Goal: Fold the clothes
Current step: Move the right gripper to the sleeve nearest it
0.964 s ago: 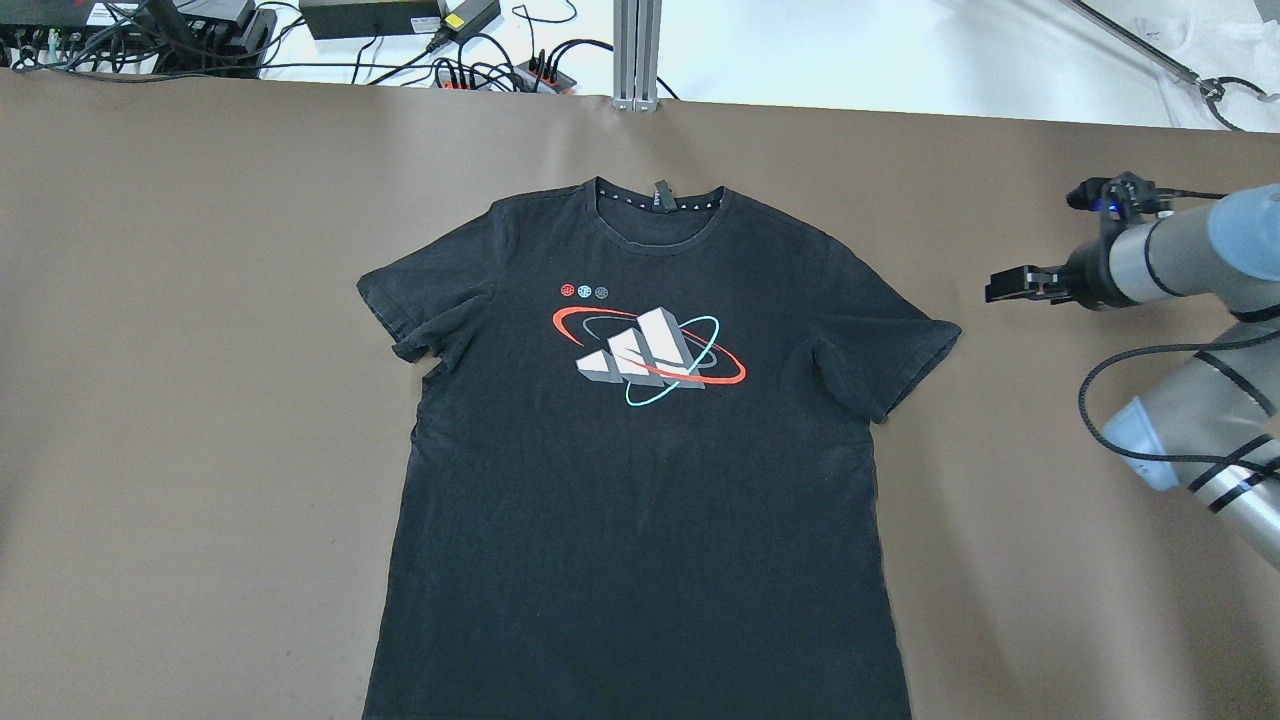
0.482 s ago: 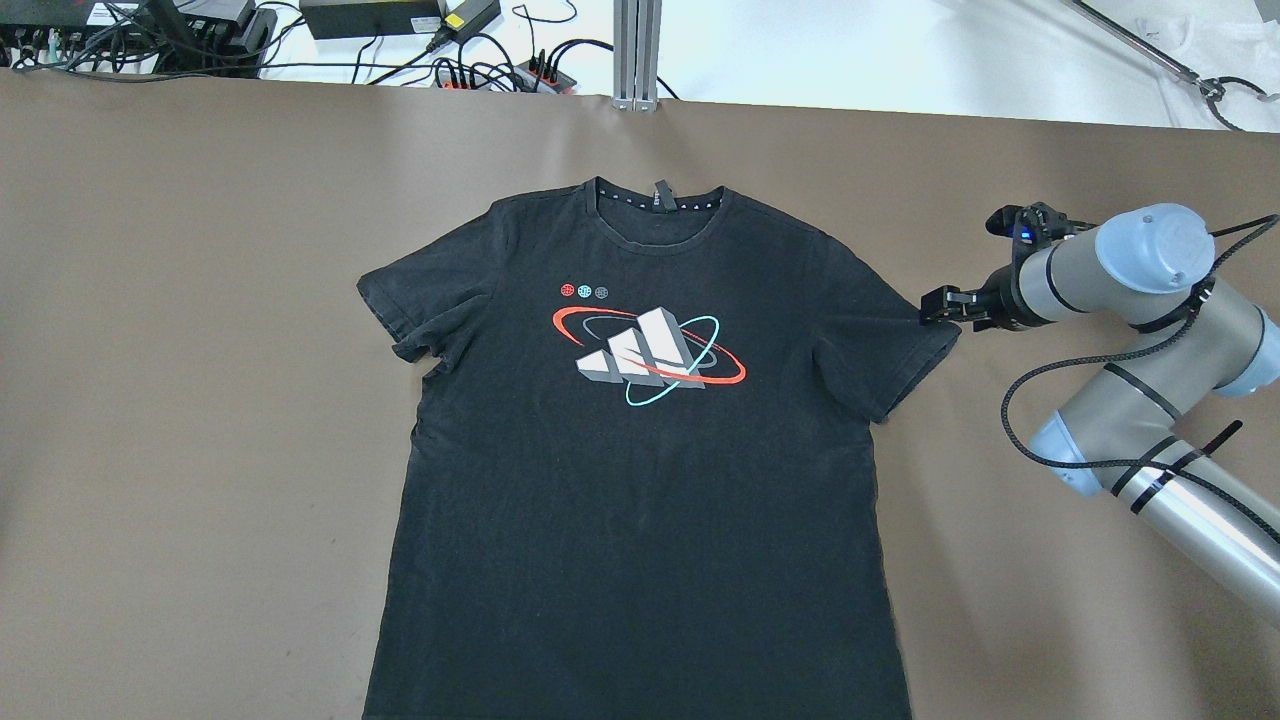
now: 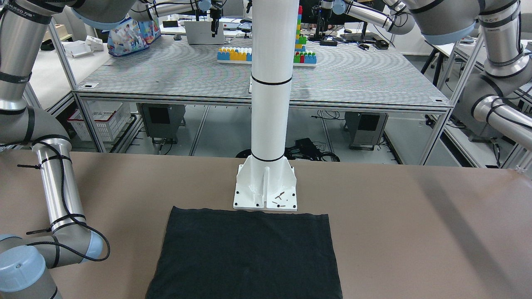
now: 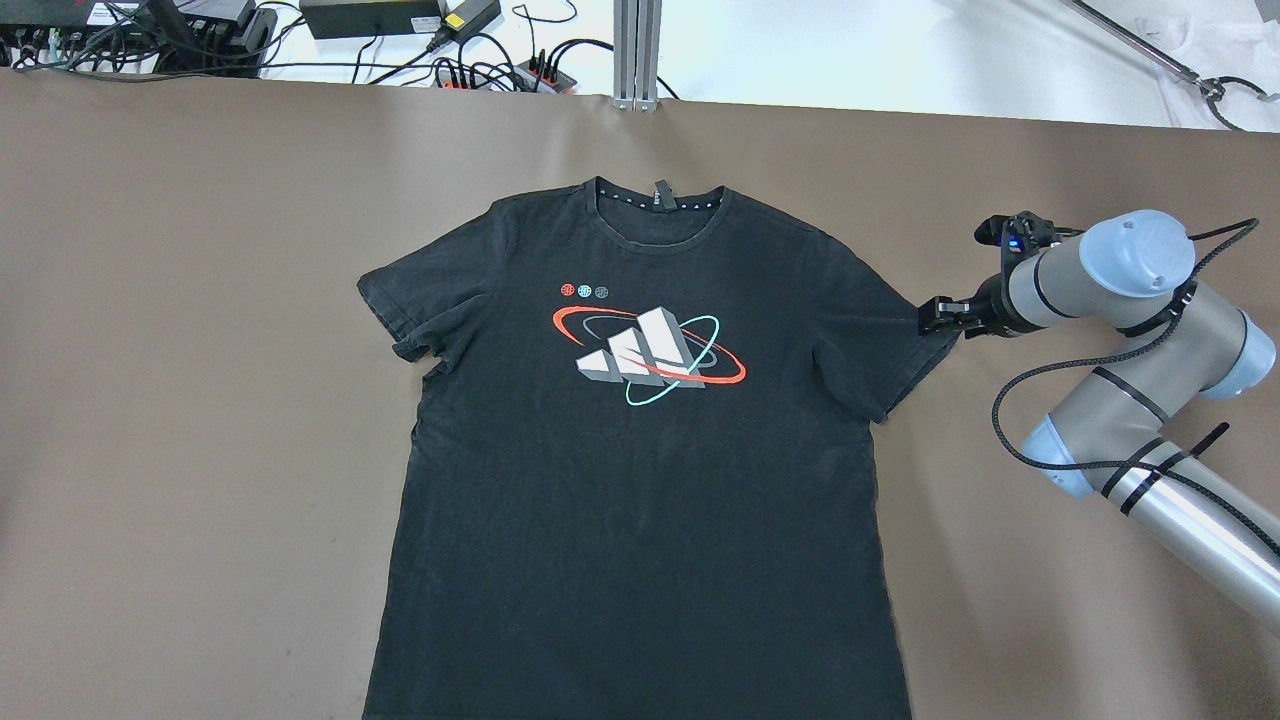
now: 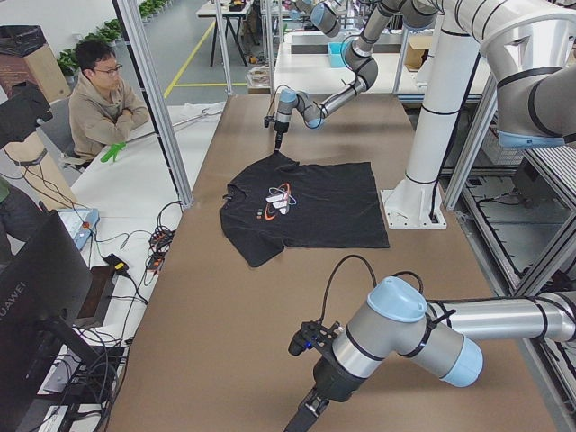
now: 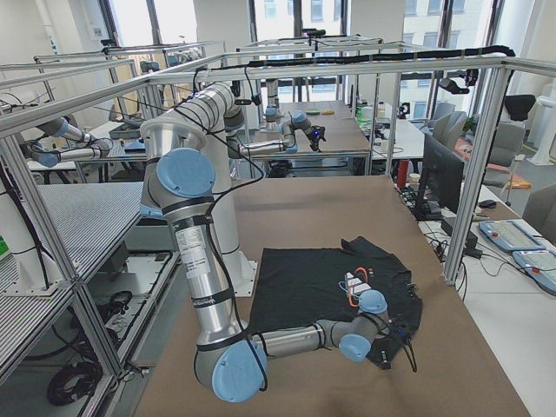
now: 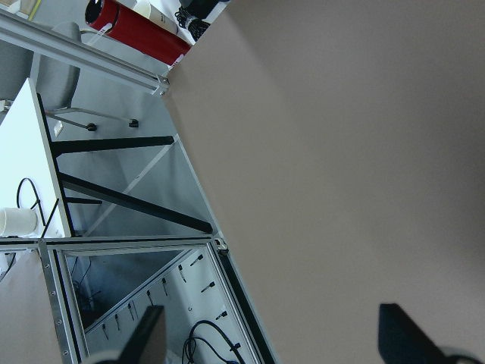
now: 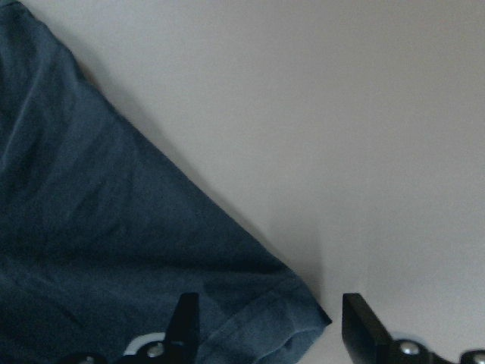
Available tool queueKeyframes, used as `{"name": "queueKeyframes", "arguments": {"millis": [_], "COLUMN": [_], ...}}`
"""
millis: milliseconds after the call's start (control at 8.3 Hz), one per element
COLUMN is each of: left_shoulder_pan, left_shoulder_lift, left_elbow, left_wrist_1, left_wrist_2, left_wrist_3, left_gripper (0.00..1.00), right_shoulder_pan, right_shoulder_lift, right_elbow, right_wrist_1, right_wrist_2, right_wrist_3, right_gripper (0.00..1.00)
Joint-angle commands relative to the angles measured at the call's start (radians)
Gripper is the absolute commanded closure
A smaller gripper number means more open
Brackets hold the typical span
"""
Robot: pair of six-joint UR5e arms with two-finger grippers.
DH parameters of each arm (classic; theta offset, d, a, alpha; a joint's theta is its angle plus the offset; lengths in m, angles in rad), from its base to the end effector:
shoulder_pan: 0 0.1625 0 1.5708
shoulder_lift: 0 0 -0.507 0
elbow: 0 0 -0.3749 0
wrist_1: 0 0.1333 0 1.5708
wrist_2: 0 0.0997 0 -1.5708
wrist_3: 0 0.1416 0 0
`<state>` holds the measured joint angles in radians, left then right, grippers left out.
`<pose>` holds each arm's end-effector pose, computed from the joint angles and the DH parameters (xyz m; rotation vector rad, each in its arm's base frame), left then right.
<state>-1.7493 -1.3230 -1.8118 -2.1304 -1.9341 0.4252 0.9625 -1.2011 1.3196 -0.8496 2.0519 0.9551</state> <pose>-0.1536 -0.3837 0.7169 0.6300 0.1762 0.3383 -0.3533 -0.6259 0.6005 0.2652 -0.8997 0.1191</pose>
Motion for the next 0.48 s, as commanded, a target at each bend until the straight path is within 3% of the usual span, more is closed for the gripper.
{"name": "queueKeyframes", "arguments": {"millis": [0, 120, 241, 361], "left_shoulder_pan": [0.001, 0.001, 0.001, 0.002], "left_shoulder_lift": [0.004, 0.004, 0.004, 0.004], "left_elbow": [-0.001, -0.001, -0.001, -0.001], "left_wrist_1": [0.000, -0.002, -0.006, -0.006], "left_wrist_2": [-0.002, -0.003, -0.003, -0.003], "left_wrist_3": [0.001, 0.003, 0.001, 0.001], "left_gripper": [0.00, 0.00, 0.00, 0.00], "right_shoulder_pan": [-0.001, -0.001, -0.001, -0.001], "right_shoulder_lift": [0.003, 0.005, 0.005, 0.006], "right_elbow": [-0.025, -0.023, -0.022, -0.019], "right_wrist_1": [0.004, 0.000, -0.003, -0.006], "right_wrist_2": [-0.010, -0.025, -0.026, -0.023], "right_wrist_3": [-0.026, -0.027, -0.029, -0.029], "right_gripper": [0.43, 0.64, 0.98, 1.00]}}
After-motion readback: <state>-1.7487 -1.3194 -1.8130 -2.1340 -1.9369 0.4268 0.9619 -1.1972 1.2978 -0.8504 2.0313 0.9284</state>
